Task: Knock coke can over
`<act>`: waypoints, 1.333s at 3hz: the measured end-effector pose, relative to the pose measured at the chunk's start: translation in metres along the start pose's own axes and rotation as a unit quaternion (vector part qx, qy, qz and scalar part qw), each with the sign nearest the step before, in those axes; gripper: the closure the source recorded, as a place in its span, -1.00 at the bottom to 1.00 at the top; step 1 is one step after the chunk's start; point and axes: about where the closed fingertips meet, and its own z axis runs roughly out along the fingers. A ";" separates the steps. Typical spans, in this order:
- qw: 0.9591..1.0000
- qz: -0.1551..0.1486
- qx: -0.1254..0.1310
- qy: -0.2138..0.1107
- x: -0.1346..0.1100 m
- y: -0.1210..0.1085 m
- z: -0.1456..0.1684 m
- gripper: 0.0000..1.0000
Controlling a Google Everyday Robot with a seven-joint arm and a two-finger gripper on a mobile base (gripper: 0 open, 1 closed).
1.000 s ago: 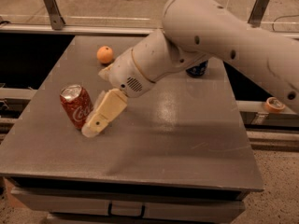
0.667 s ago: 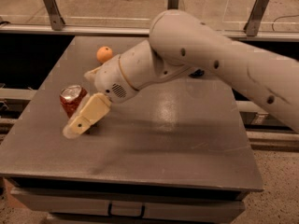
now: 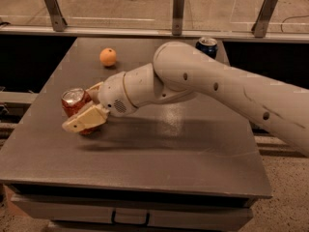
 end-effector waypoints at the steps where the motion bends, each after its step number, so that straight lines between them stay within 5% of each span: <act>1: 1.000 0.008 0.014 -0.015 0.009 -0.006 -0.005 0.21; 2: 0.998 0.029 0.042 -0.027 0.003 -0.020 -0.034 0.69; 3: 0.996 0.025 0.083 0.003 -0.008 -0.039 -0.086 1.00; 4: 0.990 0.002 0.112 0.083 -0.015 -0.054 -0.132 1.00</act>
Offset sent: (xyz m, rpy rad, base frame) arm 0.0389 -0.0710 0.0315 0.0790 0.0422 -0.2012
